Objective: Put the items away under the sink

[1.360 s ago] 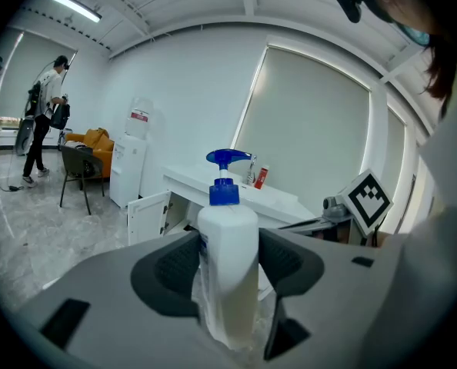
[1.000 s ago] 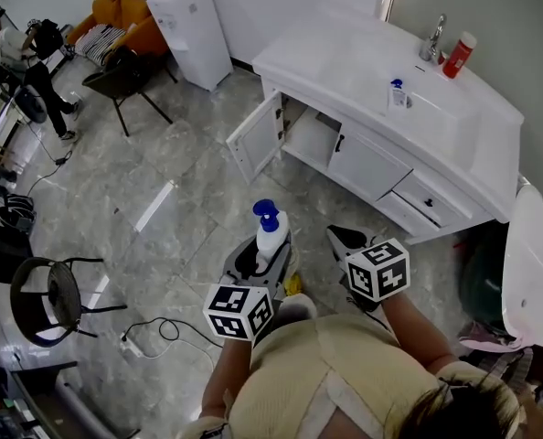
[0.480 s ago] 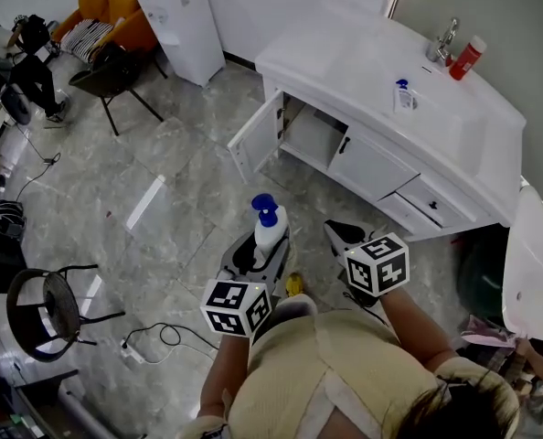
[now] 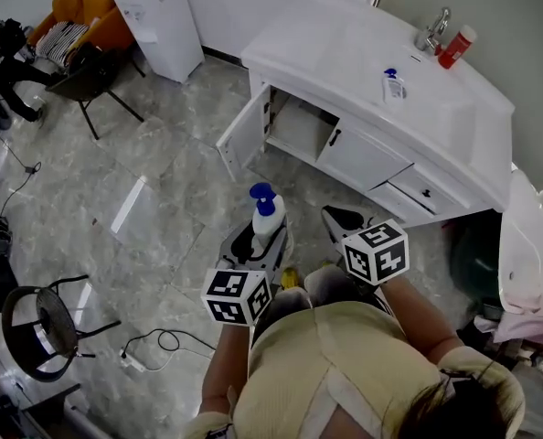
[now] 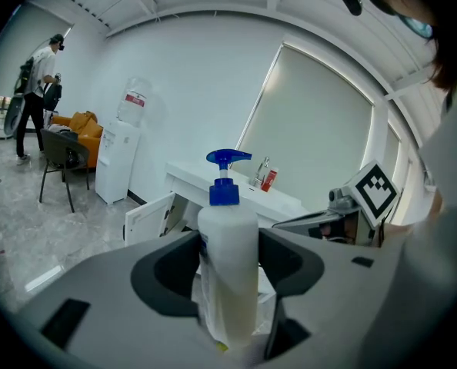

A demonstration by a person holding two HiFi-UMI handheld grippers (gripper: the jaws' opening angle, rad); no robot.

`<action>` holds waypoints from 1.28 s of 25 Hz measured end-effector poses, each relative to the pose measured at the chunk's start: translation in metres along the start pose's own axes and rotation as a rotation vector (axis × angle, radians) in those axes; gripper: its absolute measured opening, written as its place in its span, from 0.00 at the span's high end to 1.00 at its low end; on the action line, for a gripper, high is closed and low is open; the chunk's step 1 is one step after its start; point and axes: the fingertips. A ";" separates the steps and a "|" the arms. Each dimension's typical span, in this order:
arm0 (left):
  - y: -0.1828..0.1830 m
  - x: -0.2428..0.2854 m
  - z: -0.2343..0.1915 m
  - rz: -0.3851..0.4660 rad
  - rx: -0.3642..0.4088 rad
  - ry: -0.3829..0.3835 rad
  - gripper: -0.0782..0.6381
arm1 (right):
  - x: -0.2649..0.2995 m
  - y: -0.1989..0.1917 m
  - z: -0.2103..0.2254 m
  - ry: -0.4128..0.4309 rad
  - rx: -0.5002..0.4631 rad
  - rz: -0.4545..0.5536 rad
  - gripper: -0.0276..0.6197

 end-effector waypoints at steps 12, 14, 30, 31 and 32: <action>0.002 0.022 -0.022 -0.007 -0.012 -0.006 0.52 | 0.017 0.015 0.016 -0.043 -0.014 -0.011 0.92; 0.002 0.030 -0.025 -0.018 -0.011 -0.001 0.52 | 0.024 0.016 0.022 -0.037 -0.015 -0.014 0.92; 0.001 0.107 -0.076 -0.060 -0.021 0.071 0.52 | 0.113 0.019 0.065 0.026 -0.037 -0.097 0.92; 0.001 0.111 -0.079 -0.062 -0.025 0.073 0.52 | 0.119 0.019 0.069 0.029 -0.034 -0.105 0.92; 0.001 0.116 -0.083 -0.063 -0.030 0.076 0.52 | 0.125 0.018 0.073 0.033 -0.031 -0.114 0.92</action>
Point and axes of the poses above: the fingertips, and each gripper's own axes: x forward along the fingers, z to its right, y out of its top, and after that the axes turned 15 degrees about -y, right-handed
